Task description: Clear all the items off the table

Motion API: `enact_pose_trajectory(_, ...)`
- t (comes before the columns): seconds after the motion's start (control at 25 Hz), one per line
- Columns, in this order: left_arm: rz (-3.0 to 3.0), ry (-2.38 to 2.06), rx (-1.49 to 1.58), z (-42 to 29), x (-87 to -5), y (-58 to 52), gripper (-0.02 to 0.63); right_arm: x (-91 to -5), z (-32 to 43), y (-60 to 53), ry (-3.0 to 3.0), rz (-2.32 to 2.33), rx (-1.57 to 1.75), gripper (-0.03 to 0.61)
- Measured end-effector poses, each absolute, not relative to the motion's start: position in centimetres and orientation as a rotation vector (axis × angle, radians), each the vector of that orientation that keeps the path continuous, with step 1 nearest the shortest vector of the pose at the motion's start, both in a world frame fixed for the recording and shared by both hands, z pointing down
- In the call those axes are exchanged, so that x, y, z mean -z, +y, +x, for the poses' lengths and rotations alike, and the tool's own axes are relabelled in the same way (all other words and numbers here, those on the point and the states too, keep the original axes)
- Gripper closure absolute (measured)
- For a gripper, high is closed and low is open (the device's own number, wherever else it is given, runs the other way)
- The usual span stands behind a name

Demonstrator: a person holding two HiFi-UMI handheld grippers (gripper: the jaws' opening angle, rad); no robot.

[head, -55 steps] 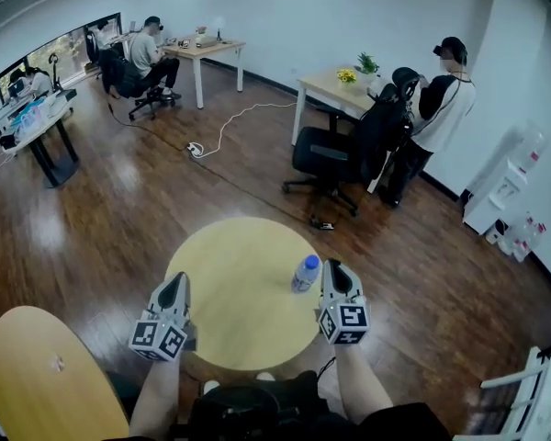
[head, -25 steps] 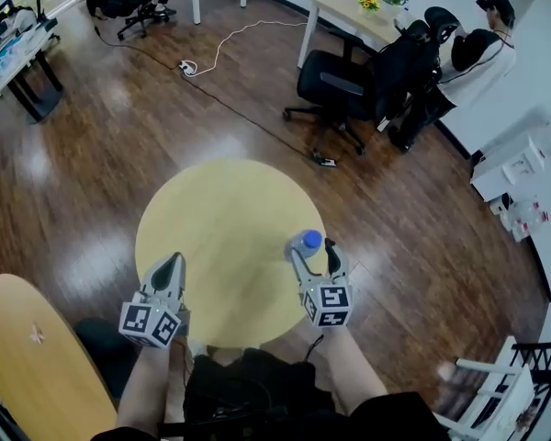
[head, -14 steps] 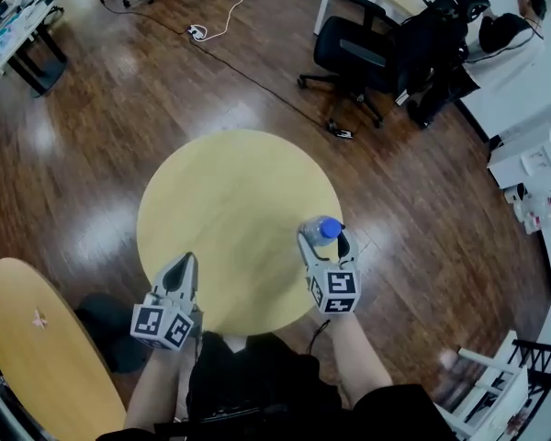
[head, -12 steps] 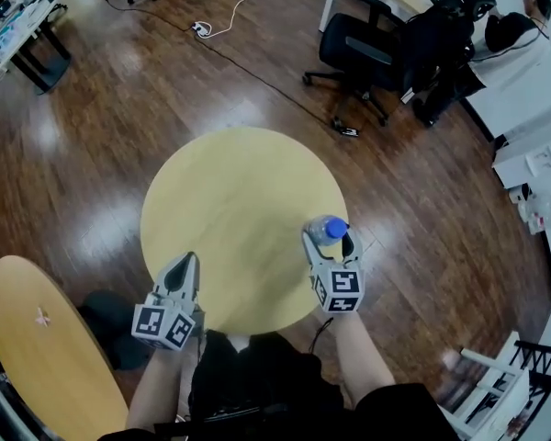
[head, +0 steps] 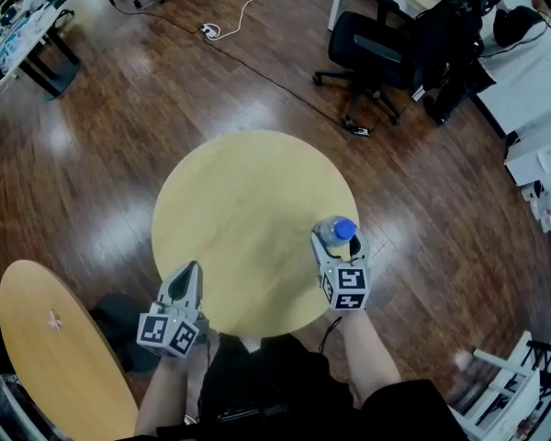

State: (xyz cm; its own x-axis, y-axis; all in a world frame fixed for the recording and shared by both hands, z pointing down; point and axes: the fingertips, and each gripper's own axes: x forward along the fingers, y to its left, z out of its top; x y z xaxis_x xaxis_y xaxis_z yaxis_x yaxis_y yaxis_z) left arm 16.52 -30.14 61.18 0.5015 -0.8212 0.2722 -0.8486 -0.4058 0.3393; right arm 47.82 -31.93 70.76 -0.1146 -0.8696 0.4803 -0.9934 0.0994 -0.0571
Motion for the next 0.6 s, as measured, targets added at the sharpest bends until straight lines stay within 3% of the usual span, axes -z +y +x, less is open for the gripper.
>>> enact_pose_trajectory(0.24, 2.345, -1.379, -0.063, 17.3, -60.0, -29.8, 0.614, -70.7, 47.6, -31.8, -2.098, 1.807, -0.572, 0.207)
enact_pose_trajectory(0.6, 2.354, -1.518, 0.076, 13.2, -55.9, -29.5, 0.614, -64.0, 44.7, -33.2, -2.242, 1.759, -0.396, 0.207)
